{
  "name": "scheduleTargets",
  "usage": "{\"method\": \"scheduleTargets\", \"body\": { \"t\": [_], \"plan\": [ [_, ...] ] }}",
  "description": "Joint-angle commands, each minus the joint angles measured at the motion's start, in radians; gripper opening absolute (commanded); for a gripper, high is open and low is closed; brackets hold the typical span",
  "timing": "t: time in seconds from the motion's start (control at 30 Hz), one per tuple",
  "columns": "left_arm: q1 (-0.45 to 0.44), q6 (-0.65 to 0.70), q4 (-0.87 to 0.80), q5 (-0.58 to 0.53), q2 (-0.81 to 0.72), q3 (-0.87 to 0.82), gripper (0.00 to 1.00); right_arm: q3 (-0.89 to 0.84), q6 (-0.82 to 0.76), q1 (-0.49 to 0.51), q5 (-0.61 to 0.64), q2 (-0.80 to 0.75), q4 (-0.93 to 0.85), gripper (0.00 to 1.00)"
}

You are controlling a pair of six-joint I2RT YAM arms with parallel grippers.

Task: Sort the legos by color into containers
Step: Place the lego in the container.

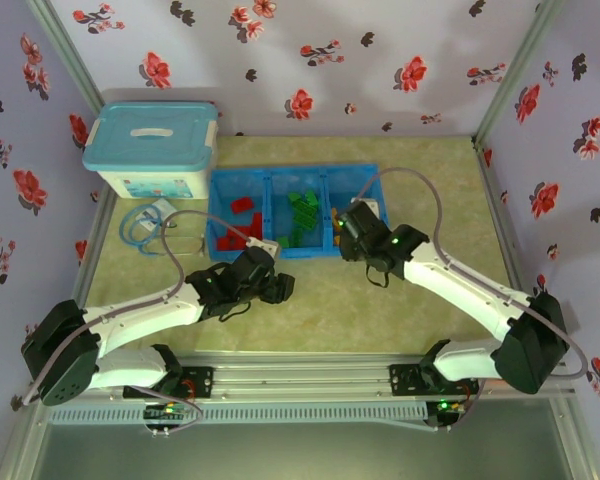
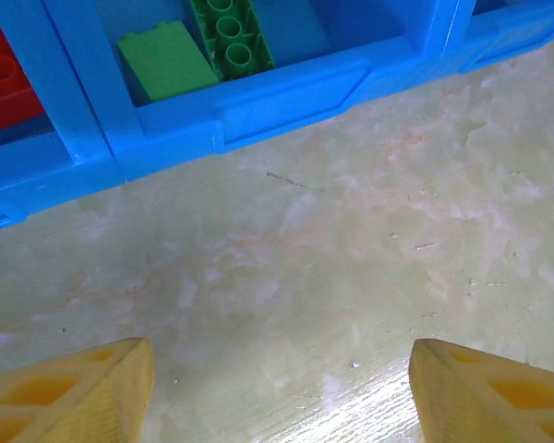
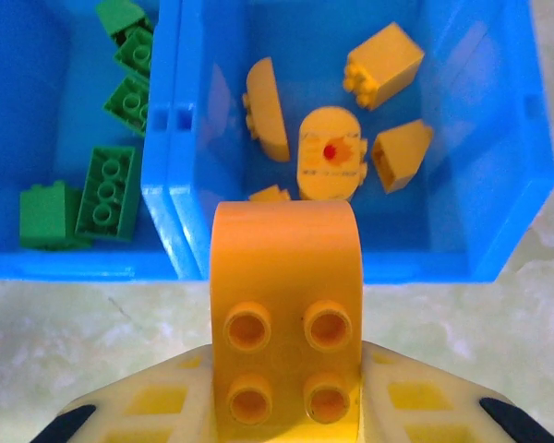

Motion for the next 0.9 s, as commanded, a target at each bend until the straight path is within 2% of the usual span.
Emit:
{"method": "scheduleTargets", "body": {
  "t": [0.0,0.33,0.57,0.6,0.7,0.77,0.87],
  "plan": [
    [-0.008,-0.025,0.013,-0.015,0.003,-0.014,0.73,0.068,-0.057,-0.039,-0.032,0.037,-0.018,0.26],
    [-0.002,-0.034,-0.025,-0.020,-0.012,-0.001,0.73,0.191,-0.116,-0.172,-0.119,0.213,-0.002,0.30],
    [0.024,-0.051,-0.037,-0.024,-0.064,-0.031,0.73,0.262,-0.144,-0.223,-0.124,0.309,-0.017,0.35],
    [0.030,-0.051,-0.045,-0.023,-0.072,-0.032,0.73,0.272,-0.146,-0.227,-0.124,0.319,-0.021,0.39],
    [0.053,-0.040,-0.072,-0.023,-0.091,-0.027,0.73,0.286,-0.149,-0.227,-0.120,0.327,-0.028,0.71],
    [0.076,-0.036,-0.092,-0.023,-0.103,-0.019,0.73,0.284,-0.144,-0.228,-0.115,0.317,-0.026,0.77],
    [0.109,-0.024,-0.112,-0.019,-0.124,-0.006,0.73,0.265,-0.138,-0.227,-0.106,0.291,-0.018,0.78]
  ]
}}
